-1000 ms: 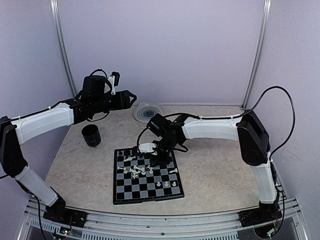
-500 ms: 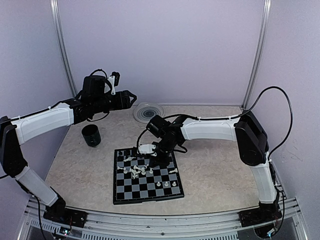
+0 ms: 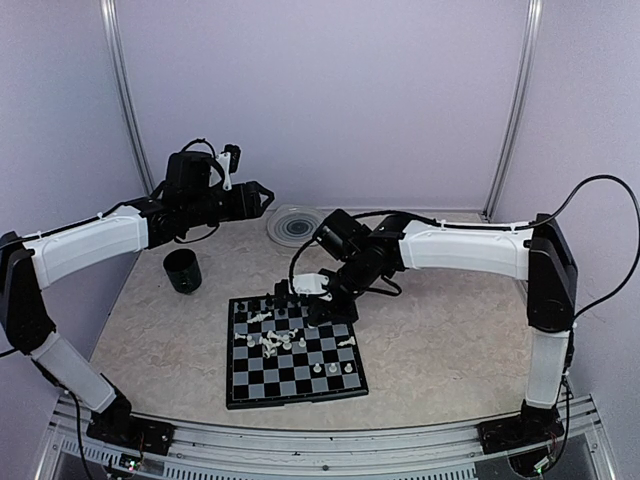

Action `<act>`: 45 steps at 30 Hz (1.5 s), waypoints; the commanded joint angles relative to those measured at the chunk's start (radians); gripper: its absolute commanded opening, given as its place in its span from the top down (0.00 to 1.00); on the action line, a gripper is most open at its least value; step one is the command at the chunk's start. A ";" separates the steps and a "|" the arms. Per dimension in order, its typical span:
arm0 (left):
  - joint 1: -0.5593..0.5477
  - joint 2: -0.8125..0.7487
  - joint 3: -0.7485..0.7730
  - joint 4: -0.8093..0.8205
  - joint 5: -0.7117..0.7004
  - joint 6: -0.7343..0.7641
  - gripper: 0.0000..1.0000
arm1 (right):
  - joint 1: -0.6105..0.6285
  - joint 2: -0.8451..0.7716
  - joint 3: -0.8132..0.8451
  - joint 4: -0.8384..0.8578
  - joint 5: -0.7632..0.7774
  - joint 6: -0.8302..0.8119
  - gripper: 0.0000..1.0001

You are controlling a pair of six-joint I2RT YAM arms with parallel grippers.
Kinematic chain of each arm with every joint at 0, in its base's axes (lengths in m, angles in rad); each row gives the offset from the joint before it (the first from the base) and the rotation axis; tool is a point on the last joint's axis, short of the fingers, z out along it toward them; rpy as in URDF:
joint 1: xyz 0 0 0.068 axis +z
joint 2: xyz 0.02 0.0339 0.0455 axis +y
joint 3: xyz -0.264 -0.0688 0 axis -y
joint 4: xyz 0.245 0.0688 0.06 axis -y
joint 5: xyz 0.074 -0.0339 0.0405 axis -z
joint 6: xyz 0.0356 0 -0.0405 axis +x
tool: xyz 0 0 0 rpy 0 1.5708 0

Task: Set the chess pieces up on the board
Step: Pick up the pawn from the chessboard, then place the pawn at e2.

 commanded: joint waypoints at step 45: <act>0.003 0.006 0.039 -0.005 0.017 -0.006 0.28 | 0.078 0.084 0.131 -0.062 0.043 0.021 0.79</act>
